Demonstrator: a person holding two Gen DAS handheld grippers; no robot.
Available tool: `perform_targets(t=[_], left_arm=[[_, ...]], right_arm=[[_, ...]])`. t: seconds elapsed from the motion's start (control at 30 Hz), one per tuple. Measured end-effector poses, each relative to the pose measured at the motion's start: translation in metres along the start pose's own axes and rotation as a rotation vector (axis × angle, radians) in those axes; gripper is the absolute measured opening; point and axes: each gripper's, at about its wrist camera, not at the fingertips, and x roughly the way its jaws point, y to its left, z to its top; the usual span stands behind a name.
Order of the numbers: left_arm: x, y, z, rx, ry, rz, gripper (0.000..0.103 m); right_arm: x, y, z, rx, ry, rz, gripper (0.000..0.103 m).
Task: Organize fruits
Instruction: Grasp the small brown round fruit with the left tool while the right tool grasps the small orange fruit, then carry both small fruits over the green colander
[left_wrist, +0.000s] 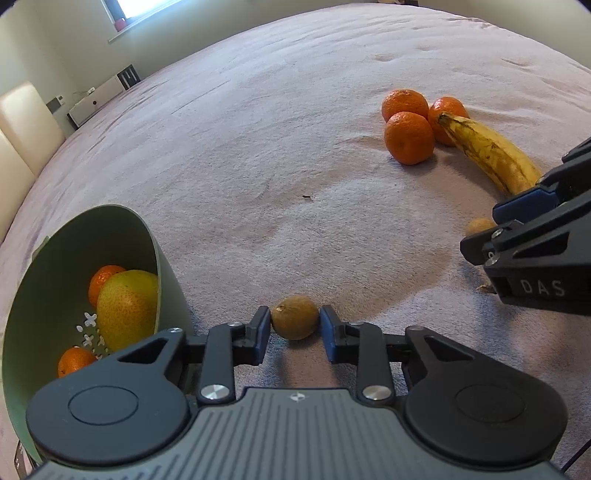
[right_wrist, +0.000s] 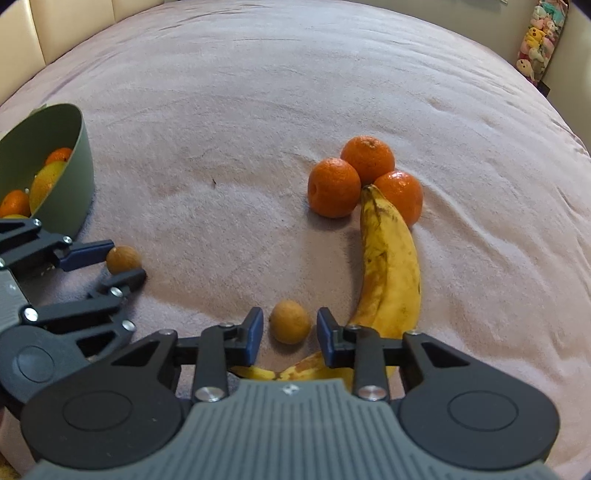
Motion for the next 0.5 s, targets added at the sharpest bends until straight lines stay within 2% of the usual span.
perform_targets(t=[0.1, 0.17, 0.5], left_arm=[[-0.001, 0.001, 0.001, -0.002, 0.002, -0.006, 0.032], [-0.001, 0.002, 0.001, -0.003, 0.002, -0.007, 0.032], [-0.014, 0.011, 0.01, -0.035, -0.025, -0.016, 0.032]], right_arm=[[0.001, 0.001, -0.001, -0.009, 0.003, -0.004, 0.026], [0.002, 0.002, -0.002, -0.022, 0.006, -0.01, 0.021], [-0.004, 0.002, -0.001, -0.008, -0.019, -0.015, 0.02]])
